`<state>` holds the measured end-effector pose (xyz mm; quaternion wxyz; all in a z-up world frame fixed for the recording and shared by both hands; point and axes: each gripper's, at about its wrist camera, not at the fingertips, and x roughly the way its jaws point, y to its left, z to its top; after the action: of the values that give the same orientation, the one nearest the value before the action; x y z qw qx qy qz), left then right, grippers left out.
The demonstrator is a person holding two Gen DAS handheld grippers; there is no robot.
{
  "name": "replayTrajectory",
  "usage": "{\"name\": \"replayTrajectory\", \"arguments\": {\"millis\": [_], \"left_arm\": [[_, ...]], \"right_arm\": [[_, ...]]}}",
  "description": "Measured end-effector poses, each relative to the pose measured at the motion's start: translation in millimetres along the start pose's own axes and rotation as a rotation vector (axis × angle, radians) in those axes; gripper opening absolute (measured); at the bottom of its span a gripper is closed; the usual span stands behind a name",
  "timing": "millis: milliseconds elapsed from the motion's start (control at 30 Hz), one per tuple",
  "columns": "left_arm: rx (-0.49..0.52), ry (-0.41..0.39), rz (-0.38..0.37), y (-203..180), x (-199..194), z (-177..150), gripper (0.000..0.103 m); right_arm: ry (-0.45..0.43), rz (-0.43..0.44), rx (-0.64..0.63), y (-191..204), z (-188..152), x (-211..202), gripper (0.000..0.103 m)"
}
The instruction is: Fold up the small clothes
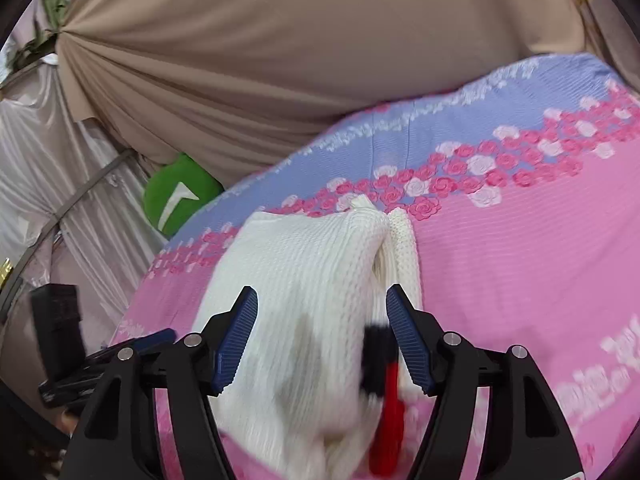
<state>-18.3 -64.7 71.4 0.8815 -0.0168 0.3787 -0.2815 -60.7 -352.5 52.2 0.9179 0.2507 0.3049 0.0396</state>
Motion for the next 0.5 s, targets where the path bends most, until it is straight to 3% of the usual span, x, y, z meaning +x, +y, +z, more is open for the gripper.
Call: {"name": "replayTrajectory", "arguments": {"millis": [33, 100, 133, 200, 267, 333, 400, 467, 500], "left_arm": [[-0.003, -0.002, 0.005, -1.1, 4.5, 4.4, 0.070], [-0.005, 0.010, 0.017, -1.2, 14.8, 8.6, 0.070], [-0.006, 0.015, 0.029, -1.7, 19.8, 10.8, 0.070], [-0.006, 0.021, 0.050, -3.0, 26.0, 12.9, 0.070], [0.003, 0.032, 0.085, -3.4, 34.2, 11.8, 0.071], [0.005, 0.056, 0.128, 0.1, 47.7, 8.7, 0.071], [0.001, 0.085, 0.143, 5.6, 61.8, 4.9, 0.072], [-0.005, 0.087, 0.152, 7.7, 69.5, 2.5, 0.078], [-0.004, 0.083, 0.156, 7.8, 70.0, 2.6, 0.080]], "right_arm": [[0.045, -0.011, -0.005, -2.9, 4.8, 20.4, 0.066], [0.104, -0.052, -0.027, -4.5, 11.5, 45.9, 0.030], [0.088, -0.033, -0.026, 0.8, 16.2, 44.4, 0.020], [-0.028, 0.078, -0.073, 21.2, 25.6, 15.4, 0.017], [-0.102, 0.088, -0.115, 31.4, 28.3, -2.1, 0.017], [-0.046, 0.046, -0.094, 17.4, 27.9, 15.9, 0.016], [0.103, -0.096, -0.066, -12.0, 17.0, 63.9, 0.018], [0.075, -0.008, 0.030, -30.1, 10.2, 60.7, 0.021], [0.069, -0.008, 0.043, -29.3, 11.3, 53.2, 0.021]]}}
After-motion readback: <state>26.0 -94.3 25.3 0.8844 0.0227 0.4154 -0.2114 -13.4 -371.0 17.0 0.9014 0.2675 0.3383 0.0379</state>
